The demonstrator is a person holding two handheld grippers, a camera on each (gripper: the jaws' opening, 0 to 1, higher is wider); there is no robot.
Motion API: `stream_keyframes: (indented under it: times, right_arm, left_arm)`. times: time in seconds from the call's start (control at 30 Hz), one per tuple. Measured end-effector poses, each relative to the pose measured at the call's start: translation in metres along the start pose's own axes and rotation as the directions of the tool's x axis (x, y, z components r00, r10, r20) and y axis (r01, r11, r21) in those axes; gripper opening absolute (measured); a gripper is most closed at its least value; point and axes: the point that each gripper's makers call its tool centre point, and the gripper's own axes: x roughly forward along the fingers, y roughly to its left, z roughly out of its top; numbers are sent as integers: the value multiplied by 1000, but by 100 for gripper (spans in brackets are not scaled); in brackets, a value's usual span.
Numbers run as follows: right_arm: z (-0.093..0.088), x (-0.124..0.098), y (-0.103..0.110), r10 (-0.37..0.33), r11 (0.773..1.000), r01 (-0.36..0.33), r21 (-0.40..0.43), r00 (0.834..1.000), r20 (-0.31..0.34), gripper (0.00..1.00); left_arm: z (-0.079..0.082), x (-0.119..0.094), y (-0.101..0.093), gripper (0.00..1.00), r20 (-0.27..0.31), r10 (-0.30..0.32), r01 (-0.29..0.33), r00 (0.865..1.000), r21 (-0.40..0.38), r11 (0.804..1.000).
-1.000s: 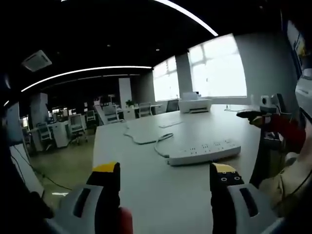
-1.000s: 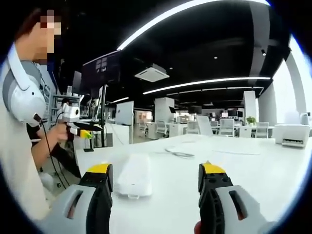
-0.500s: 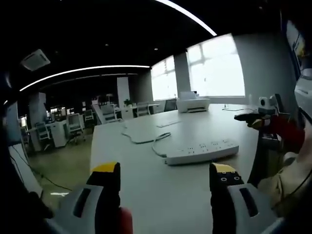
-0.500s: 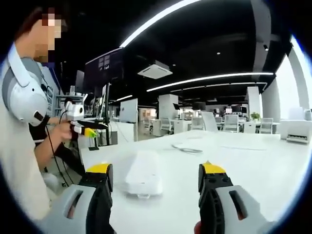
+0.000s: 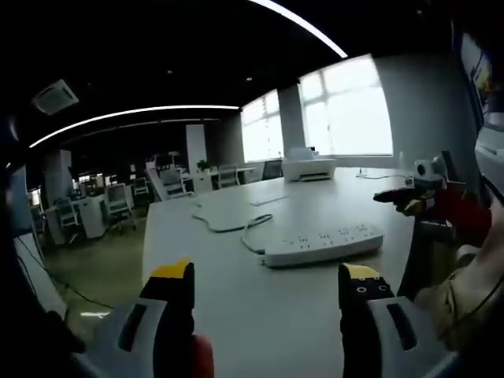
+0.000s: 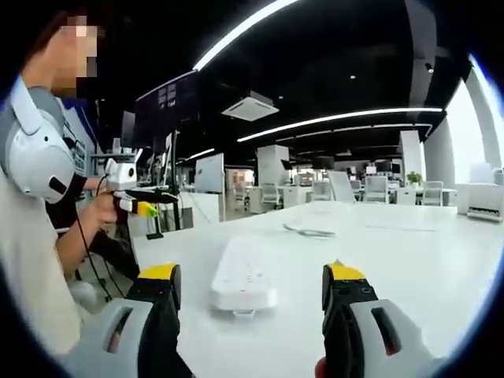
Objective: Pick up the power strip scattered on the table, fix it on the side mounting bracket of the table, and press the switch
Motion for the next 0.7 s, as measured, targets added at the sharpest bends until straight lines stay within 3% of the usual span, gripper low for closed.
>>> stream_keyframes:
  times: [0.23, 0.7]
  right_arm:
    - [-12, 8, 2, -21, 999, 20, -26, 999, -44, 72]
    - [-21, 15, -3, -99, 995, 98, -14, 994, -43, 74]
  left_arm:
    - [-1, 0, 2, 78, 0, -3, 3, 1000, -2, 1000]
    - [-3, -2, 6, 78, 1, -6, 6, 1000, -14, 1000]
